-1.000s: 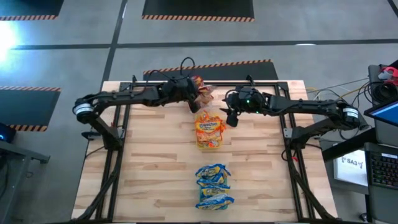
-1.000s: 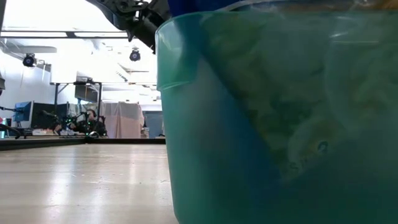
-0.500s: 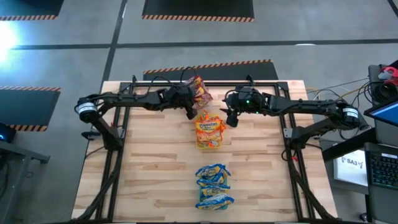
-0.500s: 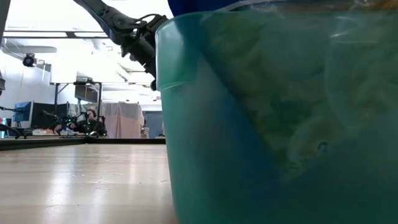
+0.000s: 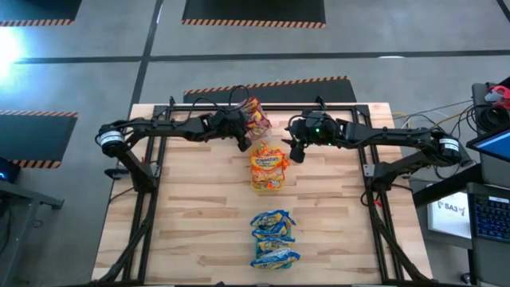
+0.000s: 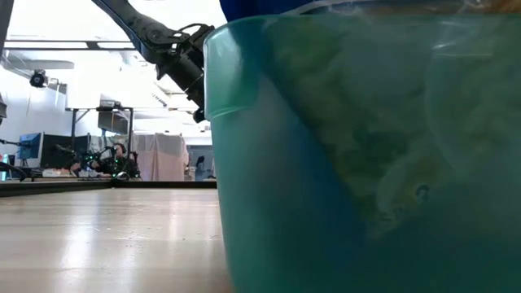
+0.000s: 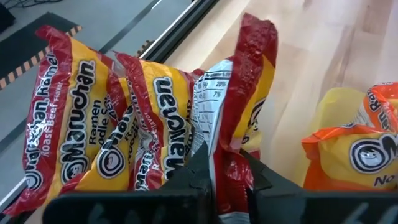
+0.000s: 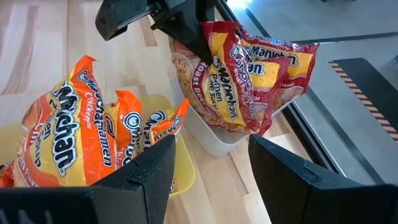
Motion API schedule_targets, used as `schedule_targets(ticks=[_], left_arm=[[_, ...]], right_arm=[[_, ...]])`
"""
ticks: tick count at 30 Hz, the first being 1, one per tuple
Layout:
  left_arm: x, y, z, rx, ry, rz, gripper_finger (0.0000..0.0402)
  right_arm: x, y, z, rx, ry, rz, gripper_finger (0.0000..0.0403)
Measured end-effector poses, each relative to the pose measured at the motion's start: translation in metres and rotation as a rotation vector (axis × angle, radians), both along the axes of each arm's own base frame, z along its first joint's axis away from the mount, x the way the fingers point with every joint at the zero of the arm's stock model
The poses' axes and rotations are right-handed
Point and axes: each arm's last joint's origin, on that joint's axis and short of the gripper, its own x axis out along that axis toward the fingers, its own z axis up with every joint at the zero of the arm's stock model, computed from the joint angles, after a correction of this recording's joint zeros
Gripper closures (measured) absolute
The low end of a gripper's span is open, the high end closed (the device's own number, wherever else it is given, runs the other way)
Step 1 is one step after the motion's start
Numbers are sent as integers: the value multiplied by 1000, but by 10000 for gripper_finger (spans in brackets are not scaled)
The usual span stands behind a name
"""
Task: Sort Maruchan noodles
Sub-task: Put the red noodle pack into the transparent bin, then return to Home Position
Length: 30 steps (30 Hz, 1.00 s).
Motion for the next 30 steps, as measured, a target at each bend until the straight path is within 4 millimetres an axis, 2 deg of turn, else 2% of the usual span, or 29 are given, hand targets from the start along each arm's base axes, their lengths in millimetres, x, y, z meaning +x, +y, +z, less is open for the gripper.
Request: schedule_targets(ticks=[12, 18, 24, 30], left_arm=[[-1, 2, 0, 57, 37, 31, 272], [0, 3, 3, 76, 11, 42, 239], [-3, 0, 37, 134, -162, -14, 228], [-29, -13, 71, 147, -184, -31, 228]], right_arm=[[0, 0, 0, 0, 1, 0, 209], [0, 0, 0, -1, 2, 1, 209], [-1, 0, -2, 7, 29, 0, 209], [-3, 1, -5, 8, 60, 15, 209]])
